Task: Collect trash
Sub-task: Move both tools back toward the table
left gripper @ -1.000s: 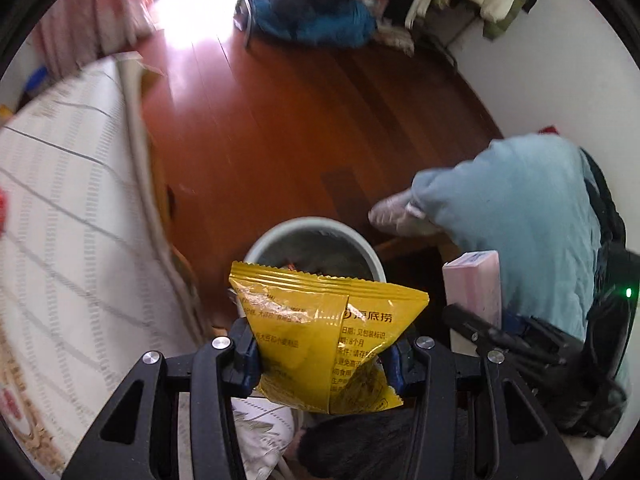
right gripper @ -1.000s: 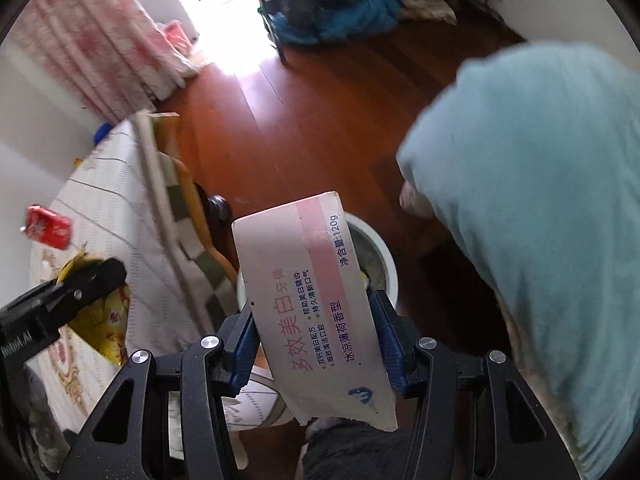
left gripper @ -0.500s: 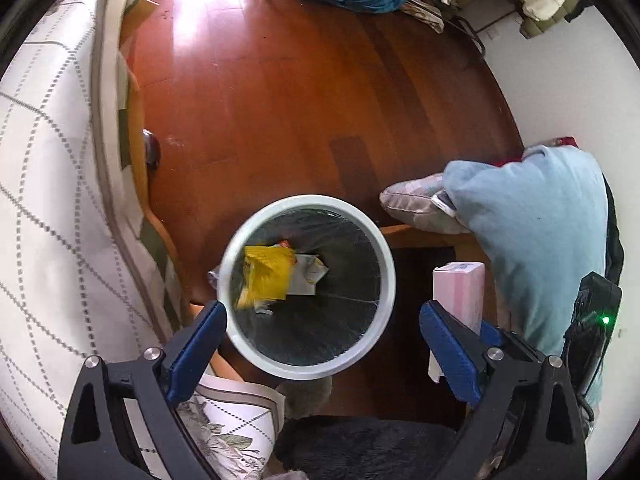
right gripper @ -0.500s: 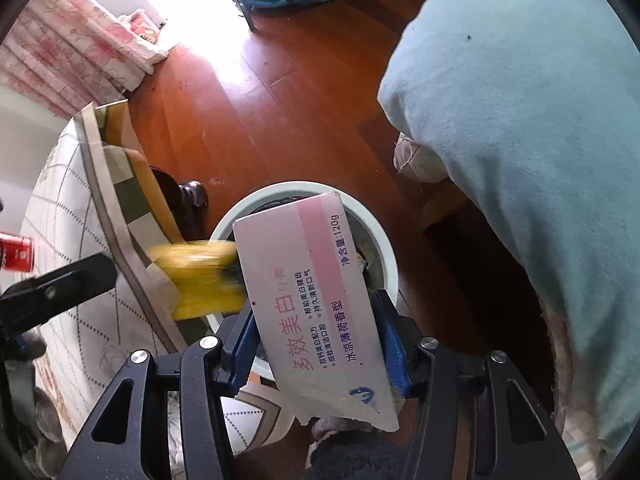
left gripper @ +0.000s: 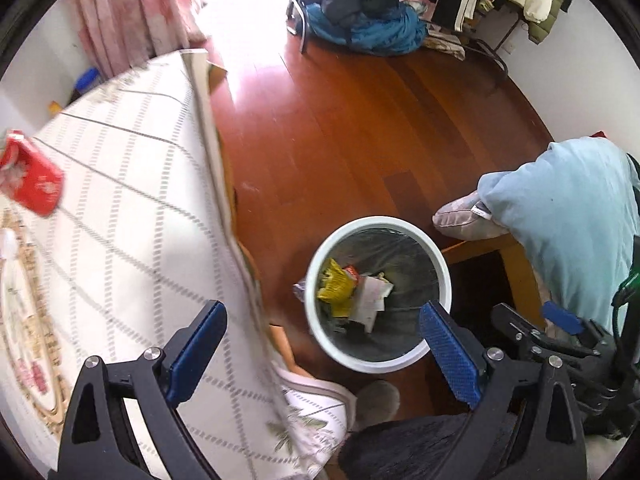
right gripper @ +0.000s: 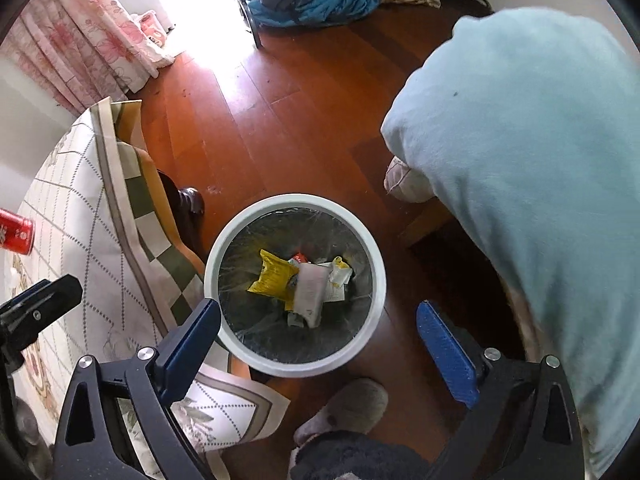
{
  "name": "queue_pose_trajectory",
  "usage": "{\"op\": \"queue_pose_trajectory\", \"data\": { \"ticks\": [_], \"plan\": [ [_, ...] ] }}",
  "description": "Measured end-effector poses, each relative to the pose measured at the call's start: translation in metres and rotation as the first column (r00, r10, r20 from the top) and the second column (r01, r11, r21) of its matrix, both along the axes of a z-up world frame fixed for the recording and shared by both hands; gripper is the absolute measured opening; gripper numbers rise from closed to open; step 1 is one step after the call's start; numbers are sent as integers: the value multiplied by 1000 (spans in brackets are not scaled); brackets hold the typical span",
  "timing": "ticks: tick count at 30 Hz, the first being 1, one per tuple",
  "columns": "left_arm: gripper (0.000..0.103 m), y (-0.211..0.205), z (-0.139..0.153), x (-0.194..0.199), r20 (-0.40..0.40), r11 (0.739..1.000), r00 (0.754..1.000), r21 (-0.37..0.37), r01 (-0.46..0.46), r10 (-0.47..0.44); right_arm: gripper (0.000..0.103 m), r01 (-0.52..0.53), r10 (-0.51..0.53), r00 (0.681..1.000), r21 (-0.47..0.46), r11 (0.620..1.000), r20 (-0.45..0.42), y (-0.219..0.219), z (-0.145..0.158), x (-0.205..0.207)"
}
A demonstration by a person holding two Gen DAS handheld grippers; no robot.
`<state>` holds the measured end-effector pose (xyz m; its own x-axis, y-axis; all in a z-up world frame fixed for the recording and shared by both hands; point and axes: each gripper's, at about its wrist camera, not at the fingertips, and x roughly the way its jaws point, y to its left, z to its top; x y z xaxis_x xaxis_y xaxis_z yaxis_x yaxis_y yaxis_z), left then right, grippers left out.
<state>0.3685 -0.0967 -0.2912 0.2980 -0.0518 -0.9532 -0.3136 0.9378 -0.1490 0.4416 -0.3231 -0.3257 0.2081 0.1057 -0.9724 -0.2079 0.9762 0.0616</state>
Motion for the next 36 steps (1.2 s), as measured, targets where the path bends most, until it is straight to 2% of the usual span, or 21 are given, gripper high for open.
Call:
{"op": "queue_pose_trajectory", "data": {
  "ticks": [8, 17, 23, 27, 30, 32, 34, 36],
  "plan": [
    [98, -6, 49, -43, 80, 994, 997, 105, -17, 8, 100, -18, 18, 998, -7, 1000, 68, -1, 53, -45],
    [98, -9, 102, -93, 165, 987, 986, 157, -36, 9, 100, -43, 38, 987, 31, 999, 158, -8, 124, -98],
    [98, -3, 132, -120, 205, 980, 977, 177, -92, 54, 100, -52, 35, 976, 73, 996, 213, -8, 166, -128],
    [99, 15, 135, -134, 221, 971, 968, 176, -162, 122, 100, -56, 33, 975, 99, 994, 219, -1, 179, -135],
    [99, 40, 125, -144, 209, 952, 959, 197, -234, 193, 100, -84, 58, 976, 120, 989, 210, 19, 177, -133],
    [99, 67, 112, -150, 188, 930, 949, 225, -292, 252, 100, -111, 80, 976, 144, 983, 201, 38, 173, -131],
    [99, 95, 99, -158, 169, 902, 935, 255, -348, 312, 100, -157, 126, 975, 159, 975, 185, 69, 165, -125],
    [99, 135, 81, -169, 151, 854, 906, 304, -422, 395, 100, -235, 199, 962, 195, 952, 188, 111, 153, -120]
  ]
}}
